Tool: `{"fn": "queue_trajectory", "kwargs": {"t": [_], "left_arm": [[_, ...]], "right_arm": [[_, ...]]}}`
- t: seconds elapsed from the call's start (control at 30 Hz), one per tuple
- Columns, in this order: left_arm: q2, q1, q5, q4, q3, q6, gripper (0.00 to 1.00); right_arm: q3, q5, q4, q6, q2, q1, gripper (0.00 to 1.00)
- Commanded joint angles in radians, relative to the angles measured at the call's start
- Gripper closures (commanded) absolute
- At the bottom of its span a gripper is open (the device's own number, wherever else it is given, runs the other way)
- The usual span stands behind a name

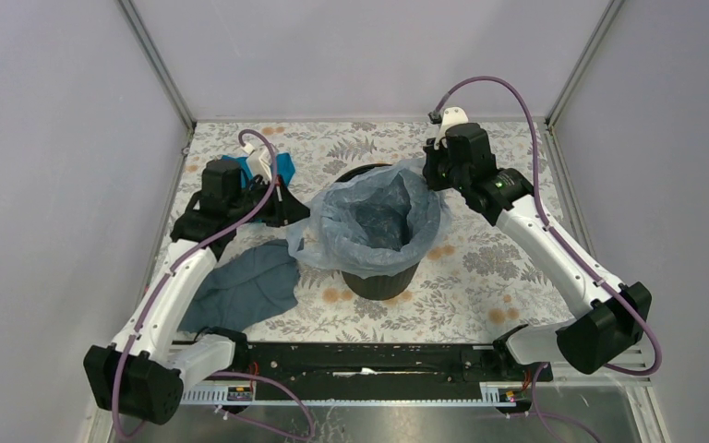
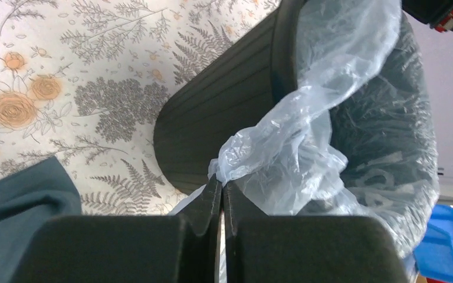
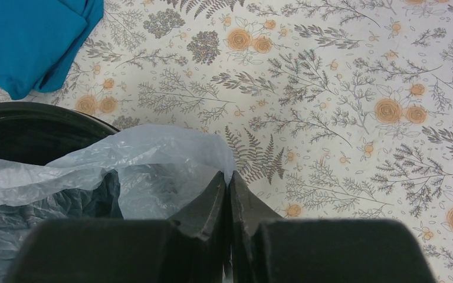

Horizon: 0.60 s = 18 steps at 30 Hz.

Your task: Put the trash bags into the trash bin

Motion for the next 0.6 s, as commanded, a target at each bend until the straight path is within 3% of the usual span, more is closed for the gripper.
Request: {"fn": "queue_trajectory", "kwargs": {"t": [0.0,0.13,0.57], "left_arm": [[0.049,0.005,-0.086,0.088,0.019,-0.07,1.0],[0.12,0.005,-0.232,0.089,0.027,-0.134,1.0],[0.255,0.004,-0.207,0.242,-0.083,-0.244,1.0]], "right_arm": [[0.026,-0.033,0.027,-0.003,0.01,0.0,0.89],[0.05,0.0,0.026,0.011,0.046,-0.004,0.88],[-0.076,-0.047,0.029,0.066,0.065,-0.033,0.81]]}}
